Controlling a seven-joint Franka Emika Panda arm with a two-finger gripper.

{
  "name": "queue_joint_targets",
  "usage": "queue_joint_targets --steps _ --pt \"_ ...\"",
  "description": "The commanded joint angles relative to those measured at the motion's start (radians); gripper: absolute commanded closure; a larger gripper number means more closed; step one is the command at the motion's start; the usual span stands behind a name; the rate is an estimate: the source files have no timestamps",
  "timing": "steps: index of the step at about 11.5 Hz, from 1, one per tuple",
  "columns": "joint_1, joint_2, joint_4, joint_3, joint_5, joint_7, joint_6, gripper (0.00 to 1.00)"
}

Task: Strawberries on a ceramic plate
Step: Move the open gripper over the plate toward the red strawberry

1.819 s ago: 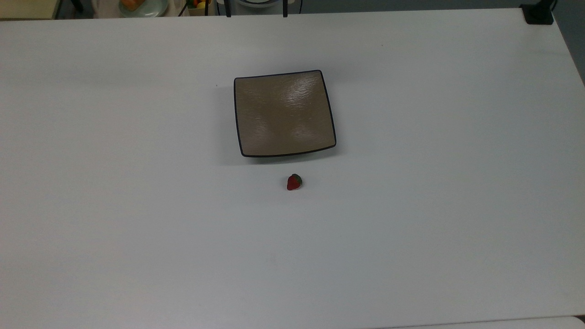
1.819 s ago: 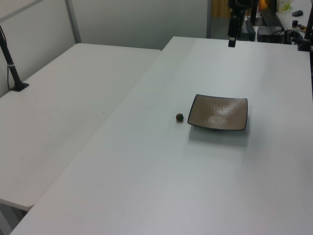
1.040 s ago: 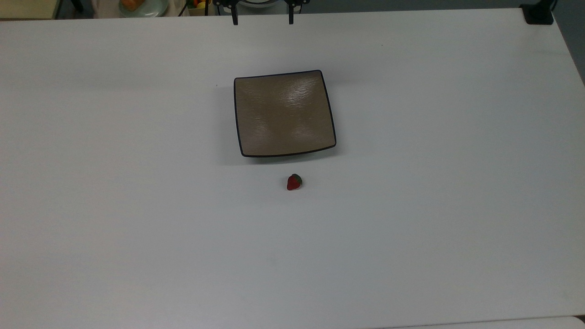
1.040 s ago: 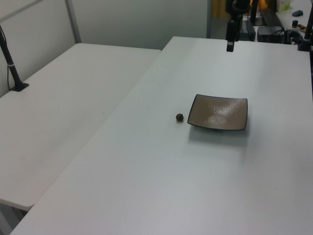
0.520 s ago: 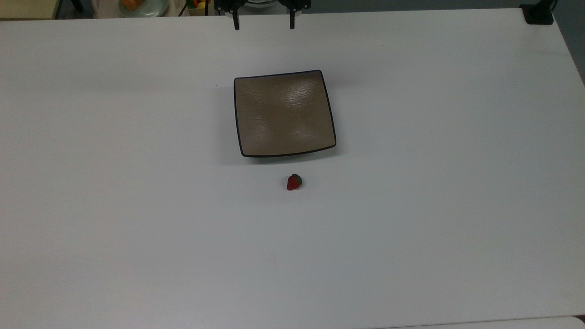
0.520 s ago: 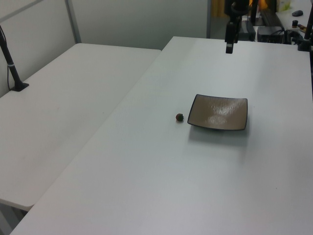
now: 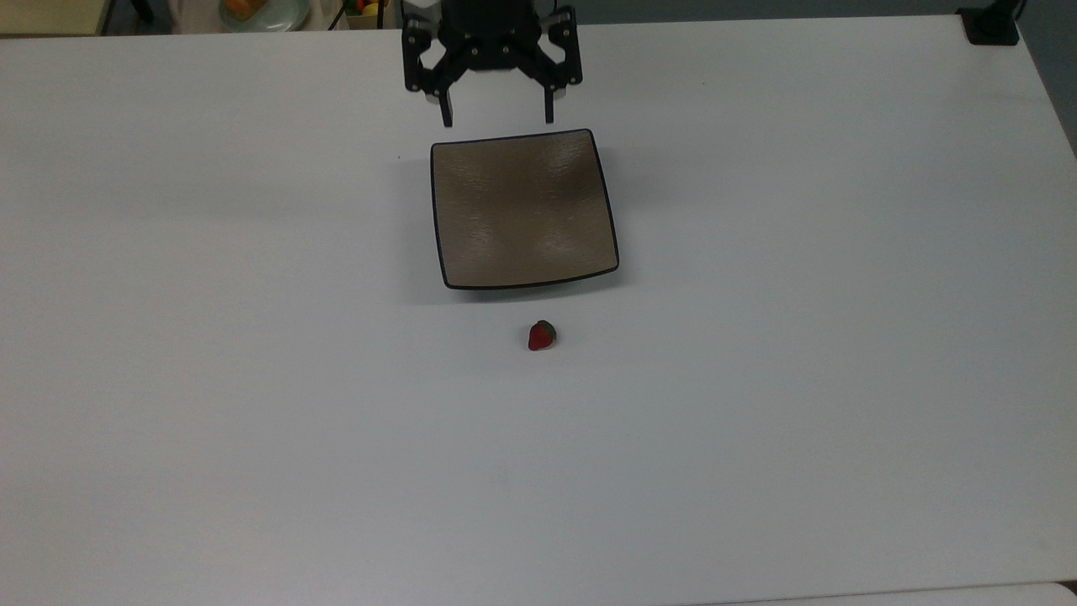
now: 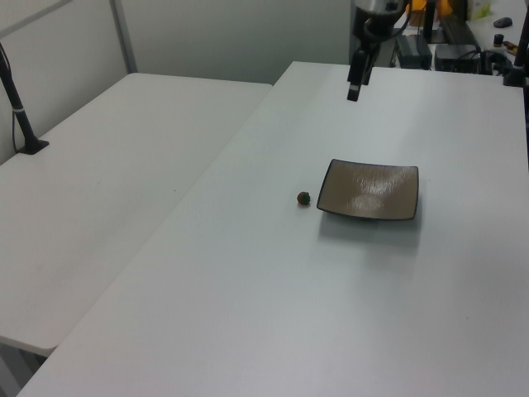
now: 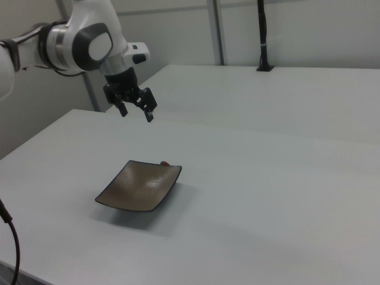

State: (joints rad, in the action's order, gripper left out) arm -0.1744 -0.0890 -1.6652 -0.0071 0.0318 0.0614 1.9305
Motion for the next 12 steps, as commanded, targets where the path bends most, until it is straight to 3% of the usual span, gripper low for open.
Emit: queue_joint_targets --steps 1,6,9,12 --pt "0.004 -0.066 0.008 -0.001 0.01 -0.011 0.114 0.0" --pt "0.004 -0.224 0.047 -0.001 -0.001 -0.006 0.274 0.0" --pt "0.001 -0.313 0.09 -0.002 -0.05 -0.005 0.306 0.0" --pt "-0.026 -0.385 0.091 -0.002 -0.052 0.0 0.355 0.0"
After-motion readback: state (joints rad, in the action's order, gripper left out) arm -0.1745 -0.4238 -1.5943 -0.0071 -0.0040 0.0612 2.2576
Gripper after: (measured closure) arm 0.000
